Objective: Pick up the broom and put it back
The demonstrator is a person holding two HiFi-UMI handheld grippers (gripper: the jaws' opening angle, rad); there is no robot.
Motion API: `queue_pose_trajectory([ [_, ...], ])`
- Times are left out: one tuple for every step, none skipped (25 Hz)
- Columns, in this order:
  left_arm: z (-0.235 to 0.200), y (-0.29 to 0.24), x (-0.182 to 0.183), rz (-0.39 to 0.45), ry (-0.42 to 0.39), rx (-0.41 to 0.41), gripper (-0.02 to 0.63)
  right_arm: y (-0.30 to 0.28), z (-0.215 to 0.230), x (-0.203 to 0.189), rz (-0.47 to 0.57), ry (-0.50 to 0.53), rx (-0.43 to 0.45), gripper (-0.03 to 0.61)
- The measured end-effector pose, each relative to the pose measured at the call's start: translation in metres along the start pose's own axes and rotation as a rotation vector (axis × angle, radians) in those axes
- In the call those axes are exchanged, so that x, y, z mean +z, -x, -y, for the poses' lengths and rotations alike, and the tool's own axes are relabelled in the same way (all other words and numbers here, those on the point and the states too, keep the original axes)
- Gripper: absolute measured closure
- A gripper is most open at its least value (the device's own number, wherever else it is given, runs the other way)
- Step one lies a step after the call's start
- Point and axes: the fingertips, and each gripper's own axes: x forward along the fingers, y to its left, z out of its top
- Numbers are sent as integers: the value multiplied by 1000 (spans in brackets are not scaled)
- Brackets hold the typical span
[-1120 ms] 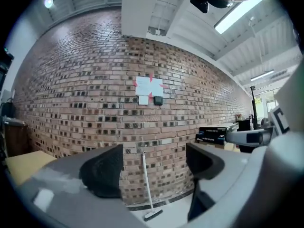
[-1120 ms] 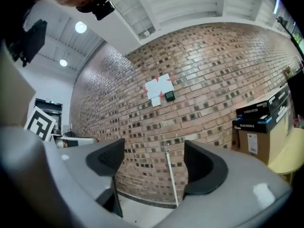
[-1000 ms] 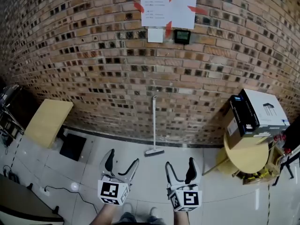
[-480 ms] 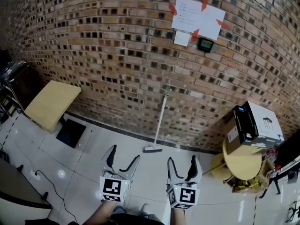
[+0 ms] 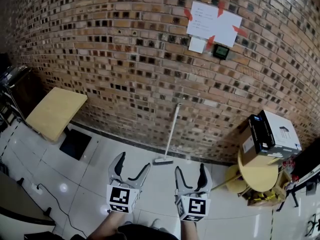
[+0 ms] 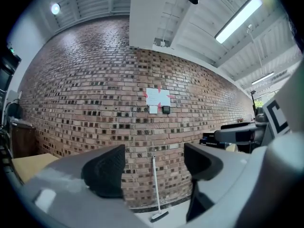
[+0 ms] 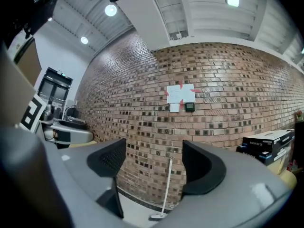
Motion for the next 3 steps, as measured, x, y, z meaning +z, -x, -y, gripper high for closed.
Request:
queue_pose_trajectory([
  [-2, 1, 1, 0, -2, -2, 222, -1, -2, 1, -1, 3, 1, 212],
  [-4, 2, 3, 3, -6, -4, 222, -2, -4, 2, -2, 6, 2, 213],
  [-6, 2, 6, 8, -10, -6, 222, -3, -6, 3, -4, 10, 3, 215],
])
